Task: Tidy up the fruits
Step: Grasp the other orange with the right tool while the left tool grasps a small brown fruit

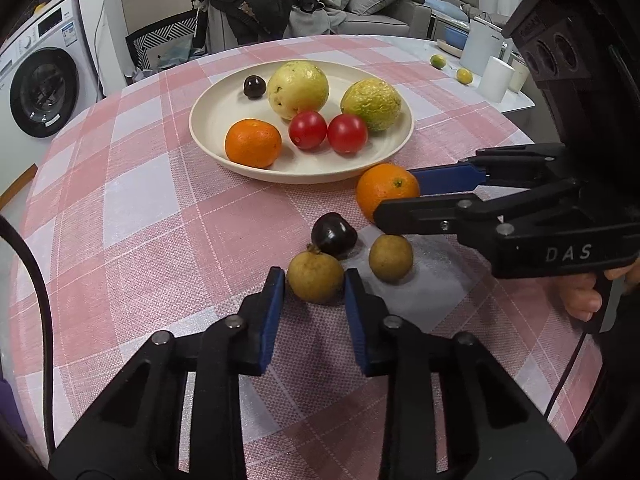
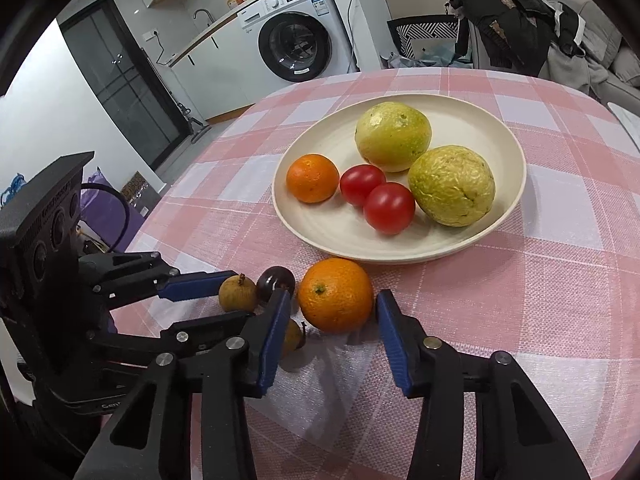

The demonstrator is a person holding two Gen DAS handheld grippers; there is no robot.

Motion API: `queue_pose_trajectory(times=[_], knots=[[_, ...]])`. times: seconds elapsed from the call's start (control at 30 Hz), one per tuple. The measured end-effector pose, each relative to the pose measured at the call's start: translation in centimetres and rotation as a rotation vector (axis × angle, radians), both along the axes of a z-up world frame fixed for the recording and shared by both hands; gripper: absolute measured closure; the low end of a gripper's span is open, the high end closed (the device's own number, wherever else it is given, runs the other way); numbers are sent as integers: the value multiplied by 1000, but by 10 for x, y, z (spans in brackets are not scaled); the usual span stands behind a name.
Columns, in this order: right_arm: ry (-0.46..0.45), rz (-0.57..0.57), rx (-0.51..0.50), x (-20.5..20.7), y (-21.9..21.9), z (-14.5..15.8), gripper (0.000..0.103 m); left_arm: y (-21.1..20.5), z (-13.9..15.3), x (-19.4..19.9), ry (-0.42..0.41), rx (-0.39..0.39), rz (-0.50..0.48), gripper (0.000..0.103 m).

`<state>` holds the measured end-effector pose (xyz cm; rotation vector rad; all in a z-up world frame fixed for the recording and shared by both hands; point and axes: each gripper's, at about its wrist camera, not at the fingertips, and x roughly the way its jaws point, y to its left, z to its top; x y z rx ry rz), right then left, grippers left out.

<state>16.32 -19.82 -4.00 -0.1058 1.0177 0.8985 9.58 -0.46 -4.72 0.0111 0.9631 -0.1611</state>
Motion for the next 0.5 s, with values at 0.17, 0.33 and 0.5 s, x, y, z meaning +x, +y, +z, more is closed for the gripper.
queue_pose_trajectory(times=[0.17, 0.33, 0.5], knots=[[1, -5, -6, 2, 1, -2, 63, 0, 0, -1, -3, -2, -3, 78], [-10, 0, -7, 1, 2, -1, 65, 0, 2, -1, -11, -2, -5, 78], [-14, 2, -3, 0, 1, -1, 66, 2, 5, -2, -22, -4, 2, 78]])
